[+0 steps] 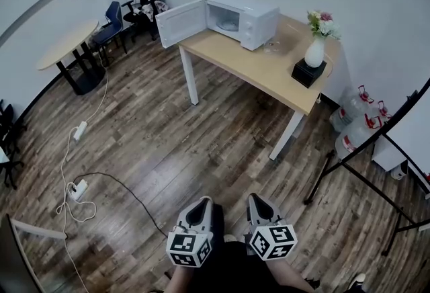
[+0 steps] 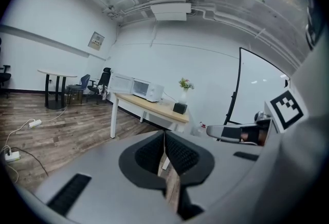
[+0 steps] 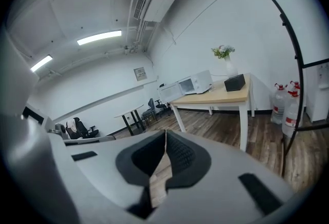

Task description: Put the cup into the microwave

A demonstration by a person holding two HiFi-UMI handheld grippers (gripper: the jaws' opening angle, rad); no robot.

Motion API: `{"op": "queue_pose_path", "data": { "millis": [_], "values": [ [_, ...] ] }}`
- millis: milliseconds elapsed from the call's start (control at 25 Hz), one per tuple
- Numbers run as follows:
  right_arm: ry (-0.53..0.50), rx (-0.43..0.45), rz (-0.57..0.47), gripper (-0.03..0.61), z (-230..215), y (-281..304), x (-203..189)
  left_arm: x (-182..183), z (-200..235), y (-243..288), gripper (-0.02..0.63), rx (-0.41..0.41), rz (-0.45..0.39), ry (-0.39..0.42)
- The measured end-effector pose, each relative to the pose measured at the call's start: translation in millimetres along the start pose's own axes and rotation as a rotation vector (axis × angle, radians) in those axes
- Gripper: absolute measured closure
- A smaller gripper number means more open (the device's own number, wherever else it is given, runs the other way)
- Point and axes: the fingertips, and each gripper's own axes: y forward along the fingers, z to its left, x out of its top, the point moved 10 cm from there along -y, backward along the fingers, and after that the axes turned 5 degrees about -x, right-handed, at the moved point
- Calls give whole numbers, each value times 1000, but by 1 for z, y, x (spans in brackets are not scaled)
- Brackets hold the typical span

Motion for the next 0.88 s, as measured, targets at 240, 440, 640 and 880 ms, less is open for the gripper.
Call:
{"op": "queue_pose_path", "data": {
  "millis": [240, 440, 640, 880],
  "values": [
    [17, 12, -28, 584, -3, 14, 3, 0, 12, 11, 607, 2, 9, 3],
    [7, -12, -17, 584, -4, 38, 15, 14, 27, 29, 607, 15, 7, 15],
    [-8, -29, -38, 584, -6, 69, 30, 30, 49, 50, 607, 35, 0, 20],
    [-6, -47, -37, 584, -9, 109, 46, 48, 80, 75, 607, 59, 5, 12]
  ]
}}
